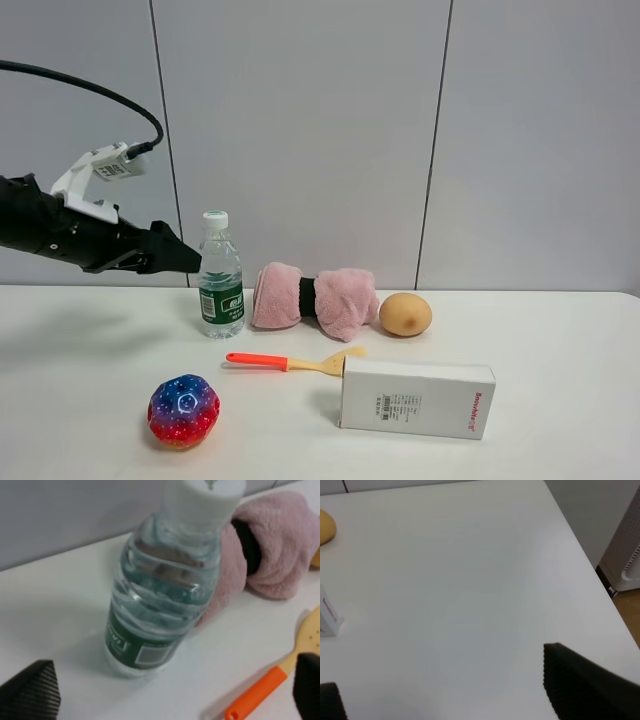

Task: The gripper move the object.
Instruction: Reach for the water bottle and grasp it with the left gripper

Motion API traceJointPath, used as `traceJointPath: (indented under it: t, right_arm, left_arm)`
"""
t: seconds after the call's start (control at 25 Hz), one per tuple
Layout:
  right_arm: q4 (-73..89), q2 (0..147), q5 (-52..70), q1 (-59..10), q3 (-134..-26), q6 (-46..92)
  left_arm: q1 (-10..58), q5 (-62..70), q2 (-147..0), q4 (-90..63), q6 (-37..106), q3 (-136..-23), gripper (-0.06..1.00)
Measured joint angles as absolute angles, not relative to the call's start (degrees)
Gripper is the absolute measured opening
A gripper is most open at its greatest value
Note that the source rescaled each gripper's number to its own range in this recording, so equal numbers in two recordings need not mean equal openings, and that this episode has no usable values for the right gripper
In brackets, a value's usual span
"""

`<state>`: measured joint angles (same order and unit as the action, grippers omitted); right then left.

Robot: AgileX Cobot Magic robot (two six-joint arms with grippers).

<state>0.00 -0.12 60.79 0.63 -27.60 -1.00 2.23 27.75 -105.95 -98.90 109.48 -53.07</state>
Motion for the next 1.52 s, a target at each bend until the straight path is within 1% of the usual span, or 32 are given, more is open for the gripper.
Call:
traceJointPath:
  t: [0.24,0.4,0.6,0.84,1.32,1.48,1.52]
  right_arm:
    - [0.0,-0.1,60.8,0.6,-27.6,-1.0]
    - [0.0,-0.1,60.8,0.6,-27.6,-1.0]
    - [0.0,-0.1,60.8,0.6,-27.6,-1.0]
    - [0.0,-0.1,60.8,0.6,-27.6,-1.0]
    - [0.0,-0.1,60.8,0.6,-27.6,-1.0]
    - [0.0,-0.1,60.8,0.6,-27.6,-1.0]
    - [0.0,-0.1,60.8,0.6,-27.6,-1.0]
  left_arm:
    - [6.4,26.9,-110.2,-98.9,112.8,-56.9,0.99]
    - [9.2,22.1,-113.4,-98.9,114.7,-59.6,0.99]
    - [9.9,18.1,-115.0,-99.0,116.3,-62.0,0.99]
    - [9.9,18.1,-116.0,-99.0,116.5,-64.6,0.99]
    - [12.1,18.1,-123.0,-99.0,116.5,-72.5,0.99]
    - [12.1,18.0,-124.4,-99.0,116.5,-73.0,0.99]
    - [12.1,17.9,-124.6,-99.0,116.5,-73.0,0.97]
